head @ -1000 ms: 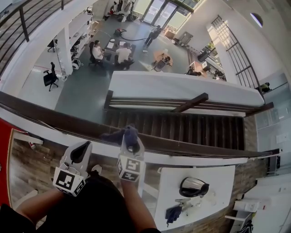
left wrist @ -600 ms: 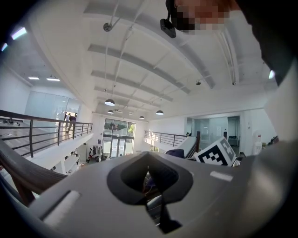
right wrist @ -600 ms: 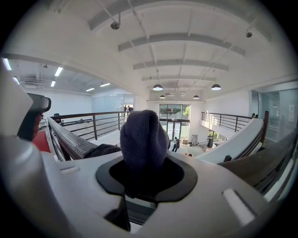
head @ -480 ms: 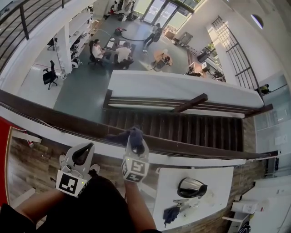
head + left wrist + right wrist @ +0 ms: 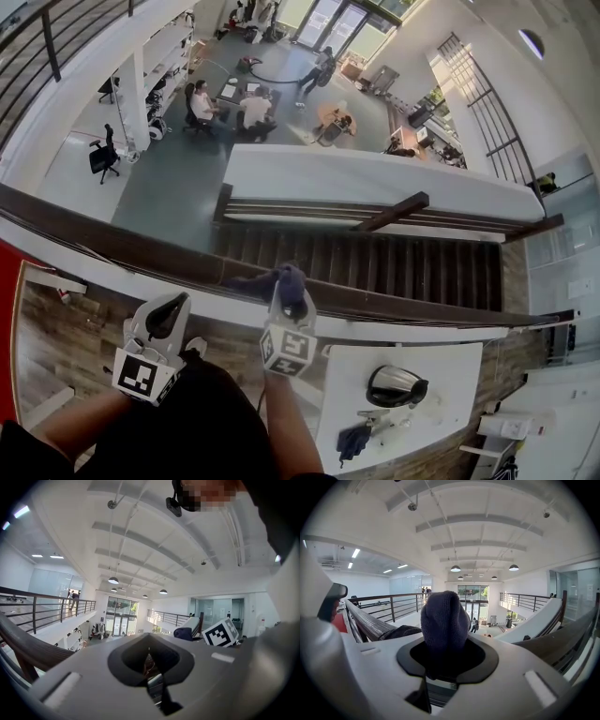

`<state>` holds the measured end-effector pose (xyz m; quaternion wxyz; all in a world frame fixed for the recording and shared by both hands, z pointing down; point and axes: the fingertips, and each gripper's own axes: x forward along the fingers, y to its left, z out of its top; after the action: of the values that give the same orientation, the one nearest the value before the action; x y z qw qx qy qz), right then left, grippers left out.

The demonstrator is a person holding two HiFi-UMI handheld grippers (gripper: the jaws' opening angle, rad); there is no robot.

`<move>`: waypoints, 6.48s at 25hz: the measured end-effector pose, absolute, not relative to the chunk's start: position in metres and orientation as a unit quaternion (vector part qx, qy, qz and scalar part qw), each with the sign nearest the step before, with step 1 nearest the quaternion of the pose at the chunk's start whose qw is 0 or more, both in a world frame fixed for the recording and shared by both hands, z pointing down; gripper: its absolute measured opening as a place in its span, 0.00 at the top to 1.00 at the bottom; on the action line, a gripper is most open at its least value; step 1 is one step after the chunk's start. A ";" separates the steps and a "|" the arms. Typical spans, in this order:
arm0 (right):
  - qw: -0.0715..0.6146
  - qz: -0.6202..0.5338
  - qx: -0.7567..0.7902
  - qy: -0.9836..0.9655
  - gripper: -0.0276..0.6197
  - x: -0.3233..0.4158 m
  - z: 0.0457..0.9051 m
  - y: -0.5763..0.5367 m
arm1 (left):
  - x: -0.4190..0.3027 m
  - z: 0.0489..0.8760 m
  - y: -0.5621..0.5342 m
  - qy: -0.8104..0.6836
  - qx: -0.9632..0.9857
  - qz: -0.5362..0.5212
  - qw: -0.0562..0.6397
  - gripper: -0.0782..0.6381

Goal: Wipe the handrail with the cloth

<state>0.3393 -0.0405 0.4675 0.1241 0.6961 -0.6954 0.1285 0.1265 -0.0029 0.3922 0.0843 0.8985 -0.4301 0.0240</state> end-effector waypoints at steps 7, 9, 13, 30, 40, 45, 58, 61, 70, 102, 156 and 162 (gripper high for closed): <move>0.122 0.131 0.701 -0.690 0.77 0.355 0.466 -0.037 | 0.126 0.392 0.000 -0.427 0.900 0.027 0.088 0.89; 0.124 0.130 0.702 -0.690 0.77 0.360 0.466 -0.037 | 0.125 0.393 -0.001 -0.427 0.899 0.029 0.088 0.89; 0.125 0.128 0.706 -0.686 0.77 0.371 0.468 -0.035 | 0.125 0.396 0.000 -0.427 0.899 0.032 0.088 0.89; 0.123 0.131 0.714 -0.677 0.77 0.393 0.467 -0.029 | 0.122 0.399 -0.001 -0.425 0.899 0.043 0.093 0.89; 0.117 0.137 0.733 -0.656 0.77 0.421 0.467 -0.022 | 0.132 0.399 -0.004 -0.405 0.908 0.048 0.095 0.89; 0.100 0.145 0.740 -0.649 0.77 0.436 0.465 -0.017 | 0.132 0.399 -0.004 -0.404 0.908 0.051 0.100 0.89; 0.021 0.142 0.698 -0.702 0.77 0.391 0.433 -0.014 | 0.106 0.400 -0.007 -0.425 0.897 0.048 0.107 0.89; 0.000 0.131 0.646 -0.752 0.77 0.331 0.418 -0.019 | 0.091 0.399 -0.008 -0.446 0.887 0.039 0.113 0.89; 0.033 0.136 0.487 -0.862 0.77 0.140 0.445 -0.025 | 0.021 0.394 -0.002 -0.515 0.851 0.036 0.097 0.89; 0.215 0.199 0.448 -0.844 0.77 -0.058 0.659 -0.131 | -0.196 0.368 -0.005 -0.587 0.803 0.027 0.098 0.89; 0.254 0.268 0.576 -0.729 0.75 0.017 0.682 -0.116 | -0.130 0.394 -0.029 -0.499 0.861 0.011 0.094 0.89; 0.245 0.275 0.586 -0.722 0.75 0.033 0.681 -0.115 | -0.119 0.394 -0.028 -0.493 0.864 0.010 0.099 0.89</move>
<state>0.0328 -0.1151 0.6809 0.2455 0.5855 -0.7221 0.2748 -0.1191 -0.0282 0.3945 0.0989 0.8645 -0.4928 0.0095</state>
